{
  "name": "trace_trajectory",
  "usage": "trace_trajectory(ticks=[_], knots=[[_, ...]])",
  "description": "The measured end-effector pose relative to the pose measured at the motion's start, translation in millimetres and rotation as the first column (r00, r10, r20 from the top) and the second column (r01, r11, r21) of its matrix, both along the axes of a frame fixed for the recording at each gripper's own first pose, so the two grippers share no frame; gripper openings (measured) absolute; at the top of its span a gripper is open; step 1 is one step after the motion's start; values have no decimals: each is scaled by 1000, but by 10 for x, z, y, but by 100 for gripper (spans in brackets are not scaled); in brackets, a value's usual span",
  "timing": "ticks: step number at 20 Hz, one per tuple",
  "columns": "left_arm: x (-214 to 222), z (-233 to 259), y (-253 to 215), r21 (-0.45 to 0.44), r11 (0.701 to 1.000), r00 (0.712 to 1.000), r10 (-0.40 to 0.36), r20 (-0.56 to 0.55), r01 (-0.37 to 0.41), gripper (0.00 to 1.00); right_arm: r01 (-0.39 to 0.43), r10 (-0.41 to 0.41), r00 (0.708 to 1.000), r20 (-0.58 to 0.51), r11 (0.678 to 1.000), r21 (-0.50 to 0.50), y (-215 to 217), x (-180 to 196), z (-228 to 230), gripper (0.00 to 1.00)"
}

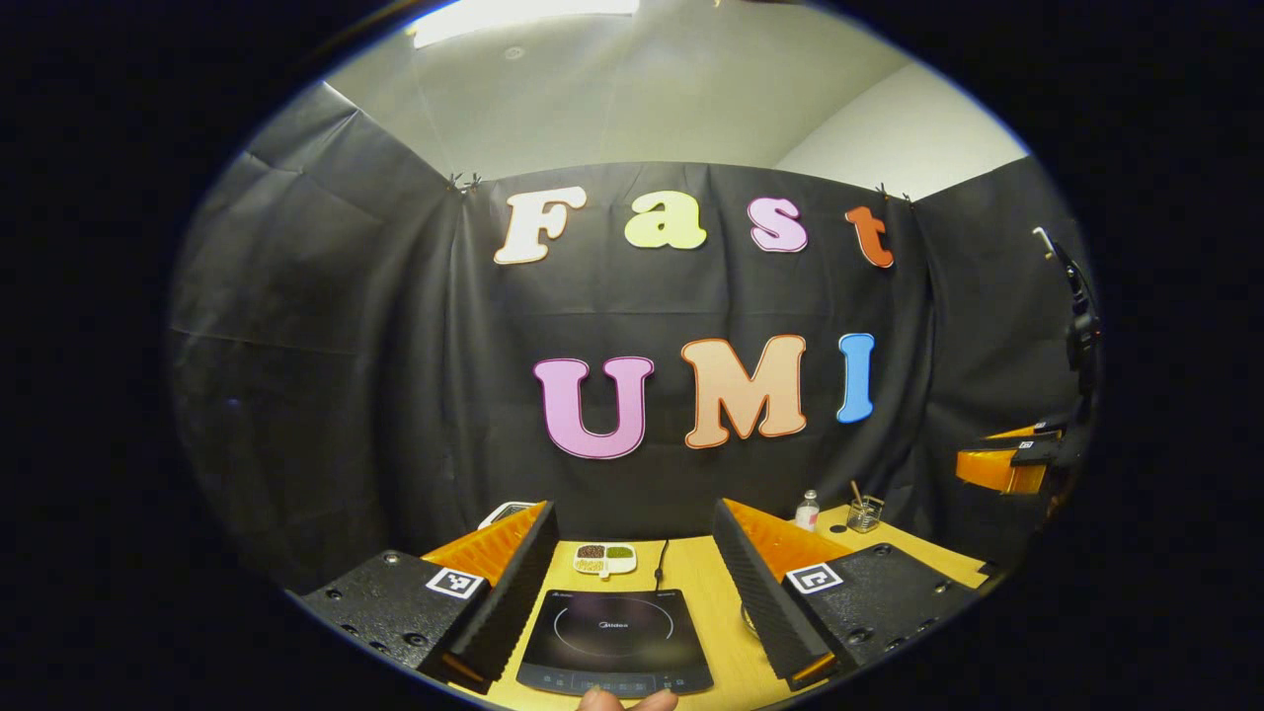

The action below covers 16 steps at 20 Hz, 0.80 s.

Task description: First push the handle of the pot to place it horizontally, then grasp the pot with both hands and set it on the induction cooktop.

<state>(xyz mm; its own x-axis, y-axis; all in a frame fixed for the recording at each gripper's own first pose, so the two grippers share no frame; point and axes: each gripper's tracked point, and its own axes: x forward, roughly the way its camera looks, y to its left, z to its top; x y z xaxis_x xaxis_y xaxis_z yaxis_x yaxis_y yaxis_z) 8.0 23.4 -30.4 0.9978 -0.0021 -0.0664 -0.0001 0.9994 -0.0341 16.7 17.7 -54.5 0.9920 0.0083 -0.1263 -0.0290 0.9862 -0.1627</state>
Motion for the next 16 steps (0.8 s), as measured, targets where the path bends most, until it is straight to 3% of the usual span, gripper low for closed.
trace_trajectory(ticks=[1, 2, 5, 6, 16], knots=[[6, -17, 23, -2, 1000, 1000, -2, 0, 2, 96, 11, -12, 1000, -15, 1000, -23, -10, 7, -71, 29], [19, -27, 40, -6, 1000, 1000, -5, -1, 5, 95, 10, -11, 999, -31, 999, -37, 34, 46, -152, 22], [49, -80, 77, -8, 1000, 1000, -17, -9, 17, 95, -14, 12, 995, -97, 1000, -20, 135, 43, -392, 11], [64, -83, 74, -8, 1000, 1000, -21, -5, 21, 95, -20, 19, 992, -121, 1000, -5, 179, 45, -478, 1], [312, -236, -148, 8, 999, 996, 51, -68, -51, 97, -91, 105, 955, -278, 994, 60, -136, 279, -1096, 2]])
